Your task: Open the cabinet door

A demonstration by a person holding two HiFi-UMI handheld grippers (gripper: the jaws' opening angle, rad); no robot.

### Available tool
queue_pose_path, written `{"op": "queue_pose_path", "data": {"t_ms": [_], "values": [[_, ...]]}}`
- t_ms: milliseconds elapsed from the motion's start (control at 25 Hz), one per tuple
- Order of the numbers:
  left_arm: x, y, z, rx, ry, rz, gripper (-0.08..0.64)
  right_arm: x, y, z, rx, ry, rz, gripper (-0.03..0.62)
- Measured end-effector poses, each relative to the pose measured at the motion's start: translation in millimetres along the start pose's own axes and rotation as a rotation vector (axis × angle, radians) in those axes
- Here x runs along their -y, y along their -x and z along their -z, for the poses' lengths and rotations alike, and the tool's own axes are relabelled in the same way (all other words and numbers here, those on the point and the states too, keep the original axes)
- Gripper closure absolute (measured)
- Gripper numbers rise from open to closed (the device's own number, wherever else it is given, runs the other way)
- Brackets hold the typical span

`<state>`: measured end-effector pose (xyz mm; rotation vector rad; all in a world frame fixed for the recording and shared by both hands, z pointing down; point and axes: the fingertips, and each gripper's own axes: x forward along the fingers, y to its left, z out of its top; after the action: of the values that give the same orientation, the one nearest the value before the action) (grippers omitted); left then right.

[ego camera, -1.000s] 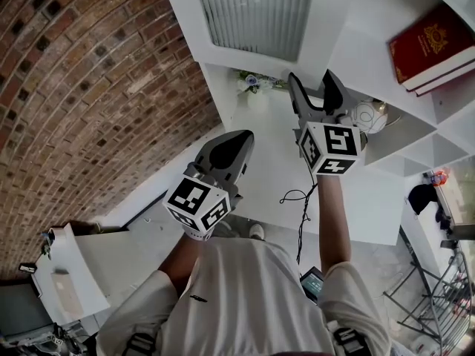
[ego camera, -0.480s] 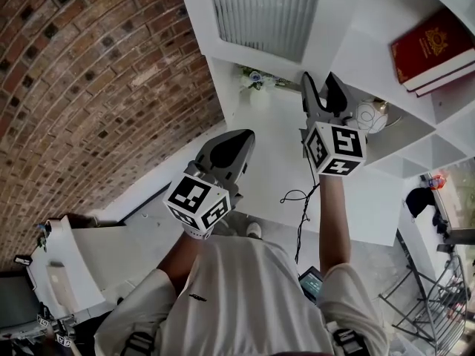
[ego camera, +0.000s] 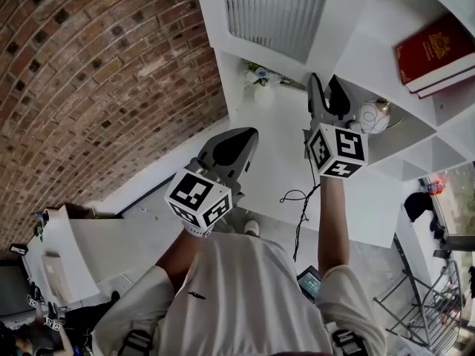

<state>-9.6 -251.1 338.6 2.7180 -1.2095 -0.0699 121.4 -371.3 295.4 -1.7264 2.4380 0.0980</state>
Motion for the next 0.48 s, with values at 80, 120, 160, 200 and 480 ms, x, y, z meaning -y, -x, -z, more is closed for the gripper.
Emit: {"op": "queue_pose_path", "data": {"t_ms": [80,120,160,200,480], "values": [[1,3,0,0.001,0.0,-0.002,0.551,-2,2,0,0.0,-0.001,-0.002,0.445],[2,4,0,0.003,0.0,-0.004,0.551,-3,3,0,0.0,-0.002,-0.003,0.446],[2,5,0,0.004,0.0,-0.006,0.551,-4,4,0,0.0,-0.004,-0.005,0.448],[3,6,0,0.006,0.0,-0.008,0.551,-5,5,-1,0.0,-0.007,-0.007,0.45],[8,14,-2,0.016,-0.002,-0.016,0.551,-14,17,-2,0.006,-0.013,-0.02,0.465]]}}
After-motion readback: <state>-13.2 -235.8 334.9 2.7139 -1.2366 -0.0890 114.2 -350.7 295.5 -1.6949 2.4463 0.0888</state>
